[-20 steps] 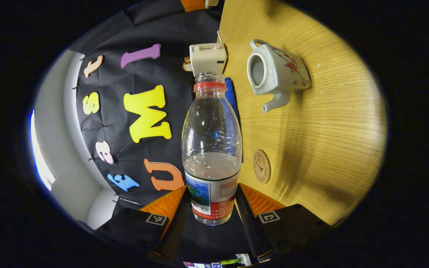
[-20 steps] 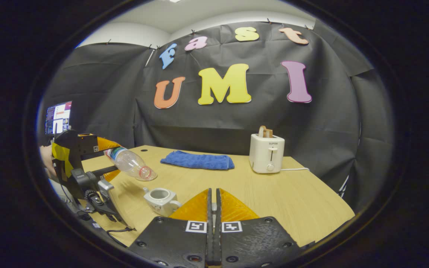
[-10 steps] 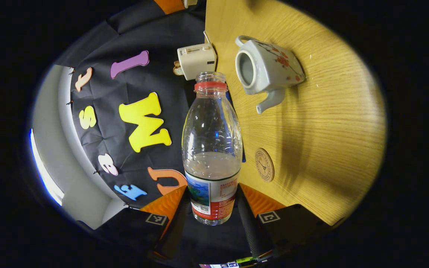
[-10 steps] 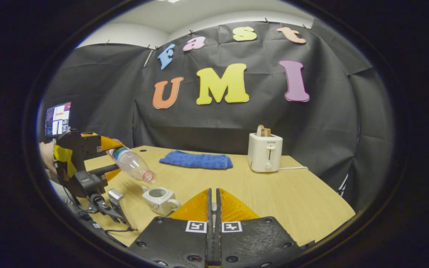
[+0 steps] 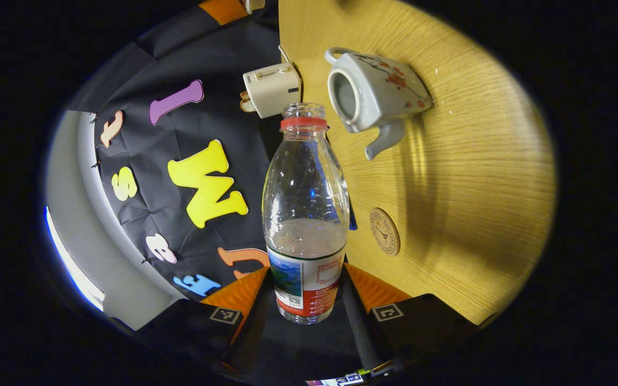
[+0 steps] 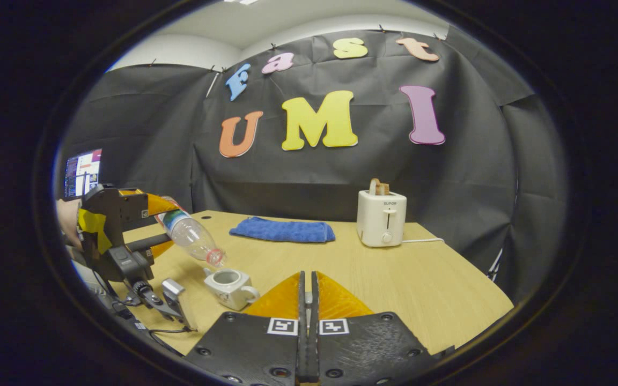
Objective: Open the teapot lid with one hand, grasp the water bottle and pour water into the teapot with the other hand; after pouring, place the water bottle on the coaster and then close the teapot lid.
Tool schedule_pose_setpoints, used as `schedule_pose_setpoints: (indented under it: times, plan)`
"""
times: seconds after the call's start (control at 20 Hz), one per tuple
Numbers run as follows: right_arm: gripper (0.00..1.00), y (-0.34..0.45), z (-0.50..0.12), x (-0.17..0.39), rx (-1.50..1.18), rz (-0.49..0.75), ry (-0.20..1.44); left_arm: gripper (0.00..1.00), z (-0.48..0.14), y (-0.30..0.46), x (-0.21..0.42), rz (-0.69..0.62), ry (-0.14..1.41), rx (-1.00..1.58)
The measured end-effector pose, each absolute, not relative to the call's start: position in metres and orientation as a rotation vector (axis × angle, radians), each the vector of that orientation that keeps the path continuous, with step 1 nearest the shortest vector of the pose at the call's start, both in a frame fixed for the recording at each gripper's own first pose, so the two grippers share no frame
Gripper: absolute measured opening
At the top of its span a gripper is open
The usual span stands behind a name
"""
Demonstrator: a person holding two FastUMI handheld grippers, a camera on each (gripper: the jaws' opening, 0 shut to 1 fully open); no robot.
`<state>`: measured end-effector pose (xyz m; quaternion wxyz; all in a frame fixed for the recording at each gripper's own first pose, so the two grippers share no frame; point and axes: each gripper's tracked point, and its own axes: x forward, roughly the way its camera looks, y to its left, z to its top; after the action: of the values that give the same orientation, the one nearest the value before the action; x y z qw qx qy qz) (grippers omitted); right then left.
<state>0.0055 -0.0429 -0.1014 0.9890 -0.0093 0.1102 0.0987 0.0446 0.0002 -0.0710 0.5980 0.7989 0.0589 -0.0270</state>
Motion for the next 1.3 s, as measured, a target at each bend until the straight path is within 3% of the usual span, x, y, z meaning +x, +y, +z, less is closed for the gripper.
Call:
schedule_pose_setpoints:
  times: [0.05, 0.15, 1.3]
  plan:
    - [0.00, -0.043, -0.102, 0.005, -0.018, 0.199, 0.220, 0.77, -0.069, 0.000, 0.044, -0.061, 0.134, 1.862]
    - [0.00, -0.041, -0.101, 0.005, -0.016, 0.203, 0.221, 0.73, -0.069, 0.000, 0.044, -0.059, 0.133, 1.882]
    - [0.00, -0.039, -0.100, 0.001, -0.007, 0.221, 0.219, 0.74, -0.041, -0.011, 0.040, -0.011, 0.085, 2.058]
